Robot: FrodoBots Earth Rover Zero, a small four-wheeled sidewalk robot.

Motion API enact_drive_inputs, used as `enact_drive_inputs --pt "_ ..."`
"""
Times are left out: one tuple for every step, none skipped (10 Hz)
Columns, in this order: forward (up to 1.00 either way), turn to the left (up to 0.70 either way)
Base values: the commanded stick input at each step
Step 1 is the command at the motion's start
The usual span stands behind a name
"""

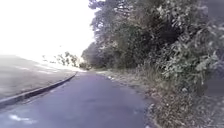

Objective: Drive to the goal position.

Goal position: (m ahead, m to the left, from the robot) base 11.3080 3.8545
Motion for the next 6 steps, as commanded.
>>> enact_drive_inputs --pt "0.45 0.00" --pt "0.45 0.00" --pt "0.45 0.00" --pt "0.45 0.00" --pt "0.45 0.00" --pt "0.45 0.00"
